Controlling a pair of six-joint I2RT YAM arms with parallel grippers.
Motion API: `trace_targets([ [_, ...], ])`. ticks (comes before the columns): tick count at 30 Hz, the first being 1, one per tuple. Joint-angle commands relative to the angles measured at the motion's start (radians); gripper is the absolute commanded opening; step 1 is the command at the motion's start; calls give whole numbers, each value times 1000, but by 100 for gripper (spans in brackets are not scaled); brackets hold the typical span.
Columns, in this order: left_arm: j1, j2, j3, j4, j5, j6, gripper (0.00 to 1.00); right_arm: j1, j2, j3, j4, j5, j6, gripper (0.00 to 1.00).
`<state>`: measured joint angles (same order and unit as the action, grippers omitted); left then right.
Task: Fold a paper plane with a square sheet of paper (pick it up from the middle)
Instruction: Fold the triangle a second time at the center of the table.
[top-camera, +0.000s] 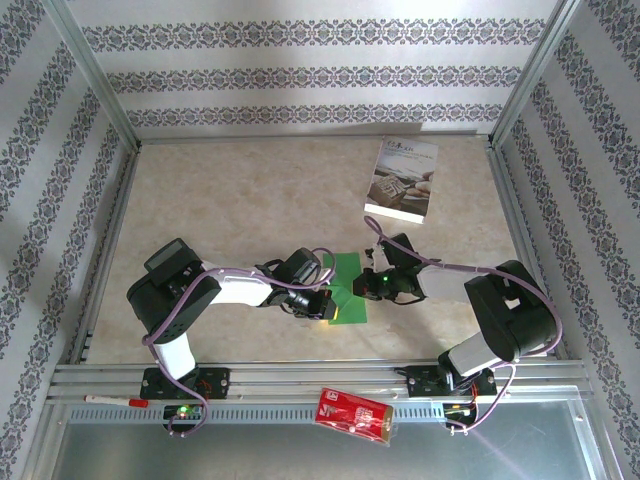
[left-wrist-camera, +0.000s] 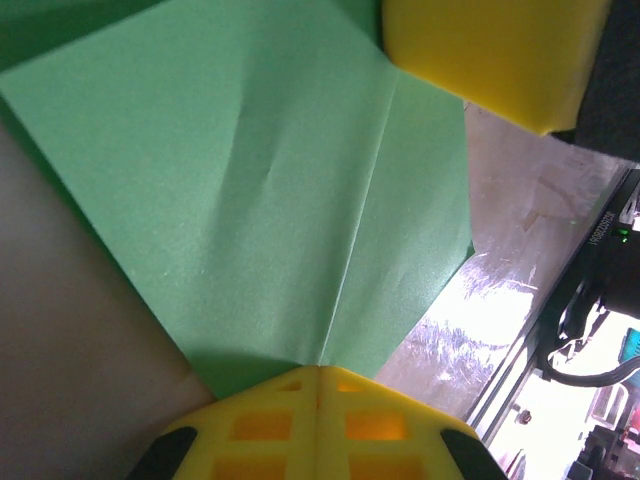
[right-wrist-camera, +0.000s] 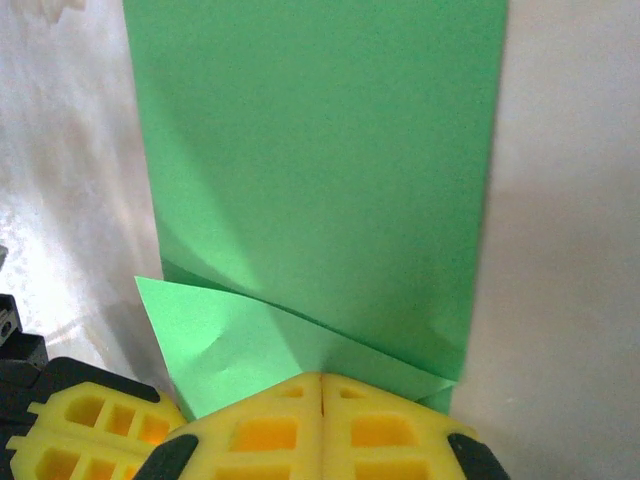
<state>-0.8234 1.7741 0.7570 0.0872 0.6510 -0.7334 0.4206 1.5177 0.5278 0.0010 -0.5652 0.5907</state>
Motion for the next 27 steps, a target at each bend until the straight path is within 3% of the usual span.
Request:
trace_targets([
  [1, -13, 91, -83, -244, -127, 24, 0, -64, 16, -22, -20, 250, 13, 4],
  [10, -13, 87, -74, -248, -123, 22, 0, -138, 3, 15, -51, 275, 29, 3],
  [18, -15, 24, 34, -239, -108, 12, 1, -168, -142, 24, -91, 160, 13, 5],
  [27, 14, -151, 146, -206, -122, -38, 33, -21, -278, -66, -91, 92, 98, 10],
])
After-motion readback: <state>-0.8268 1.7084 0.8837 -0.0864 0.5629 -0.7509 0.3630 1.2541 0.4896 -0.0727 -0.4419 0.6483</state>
